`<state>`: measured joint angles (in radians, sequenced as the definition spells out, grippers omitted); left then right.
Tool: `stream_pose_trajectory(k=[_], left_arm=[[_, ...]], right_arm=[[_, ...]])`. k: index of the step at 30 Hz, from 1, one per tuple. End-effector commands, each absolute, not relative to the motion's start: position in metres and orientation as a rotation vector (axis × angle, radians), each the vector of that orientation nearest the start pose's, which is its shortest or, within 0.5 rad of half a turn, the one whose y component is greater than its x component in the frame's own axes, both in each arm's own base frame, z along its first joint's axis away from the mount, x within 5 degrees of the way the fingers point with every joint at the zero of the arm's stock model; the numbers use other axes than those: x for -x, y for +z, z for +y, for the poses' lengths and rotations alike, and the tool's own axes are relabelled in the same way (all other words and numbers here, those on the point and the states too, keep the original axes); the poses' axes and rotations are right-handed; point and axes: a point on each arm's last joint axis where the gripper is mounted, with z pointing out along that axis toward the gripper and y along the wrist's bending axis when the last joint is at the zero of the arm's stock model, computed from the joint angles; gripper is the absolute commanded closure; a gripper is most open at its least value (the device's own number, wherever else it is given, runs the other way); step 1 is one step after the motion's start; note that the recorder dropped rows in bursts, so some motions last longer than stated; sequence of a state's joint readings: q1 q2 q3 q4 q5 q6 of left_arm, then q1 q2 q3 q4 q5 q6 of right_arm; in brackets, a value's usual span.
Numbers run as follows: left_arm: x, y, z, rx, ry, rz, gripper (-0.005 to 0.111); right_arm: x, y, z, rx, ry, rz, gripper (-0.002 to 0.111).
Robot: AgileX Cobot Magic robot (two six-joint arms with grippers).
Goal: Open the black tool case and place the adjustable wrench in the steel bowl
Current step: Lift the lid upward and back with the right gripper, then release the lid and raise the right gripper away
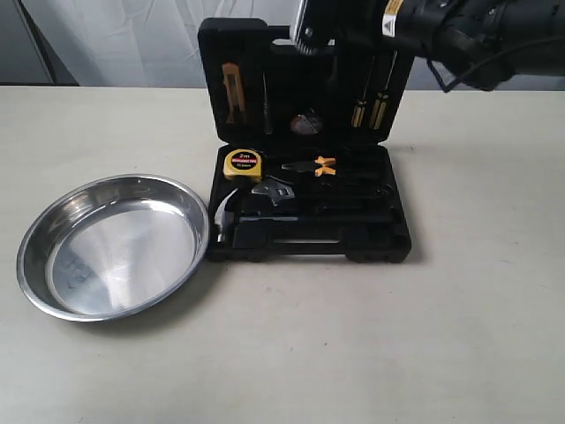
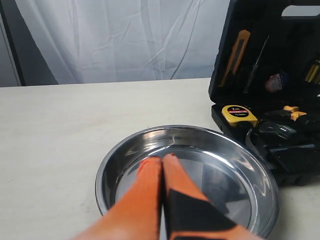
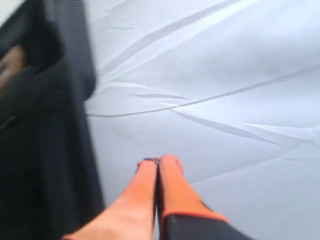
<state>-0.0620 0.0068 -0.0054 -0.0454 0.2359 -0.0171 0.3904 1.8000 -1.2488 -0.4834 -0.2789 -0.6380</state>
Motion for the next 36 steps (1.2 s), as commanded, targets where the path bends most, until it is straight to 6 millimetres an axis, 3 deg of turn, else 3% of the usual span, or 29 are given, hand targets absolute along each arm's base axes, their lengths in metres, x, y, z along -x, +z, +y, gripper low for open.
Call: stream_pose_trajectory(k=[1,3,9,14,16,18,20,23,25,31,36], left_arm=[[-0.055,0.192,-0.004,-0.01,-0.099,1.723,0.107],[-0.055,0.192,-0.004,-0.01,-0.099,1.723,0.107],[-0.055,0.192,-0.004,-0.01,-0.099,1.723,0.107],[-0.055,0.192,-0.004,-0.01,-0.099,1.723,0.107],[-0.055,0.192,-0.004,-0.01,-0.099,1.723,0.107],[-0.055,0.192,-0.004,-0.01,-0.099,1.723,0.107],[-0.055,0.192,-0.004,-0.01,-0.099,1.723,0.107],[-0.055,0.192,-0.004,-0.01,-0.099,1.723,0.107],[-0.055,0.192,-0.004,-0.01,-0.099,1.723,0.107],[-0.055,0.192,-0.004,-0.01,-0.099,1.723,0.107],[-0.055,0.192,-0.004,-0.01,-0.099,1.723,0.107]], right_arm=[[-0.44,0.256,0.15,1.012,-0.341,1.354,0.107],[-0.453,0.242,0.147,0.974,-0.327,1.421,0.107],[-0.462,0.219,0.149,1.003,-0.328,1.459,0.107],[-0.49,0.186,0.152,1.013,-0.336,1.479,0.107],[-0.5,0.186,0.156,1.021,-0.367,1.425,0.107],[-0.506,0.211,0.156,0.902,-0.366,1.364,0.107],[-0.503,0.253,0.145,0.641,-0.303,1.378,0.107],[-0.488,0.295,0.139,0.541,-0.213,1.471,0.107],[-0.469,0.319,0.139,0.601,-0.123,1.617,0.107],[-0.414,0.342,0.13,0.899,-0.003,1.978,0.108],[-0.379,0.344,0.12,0.845,0.13,2.153,0.109]])
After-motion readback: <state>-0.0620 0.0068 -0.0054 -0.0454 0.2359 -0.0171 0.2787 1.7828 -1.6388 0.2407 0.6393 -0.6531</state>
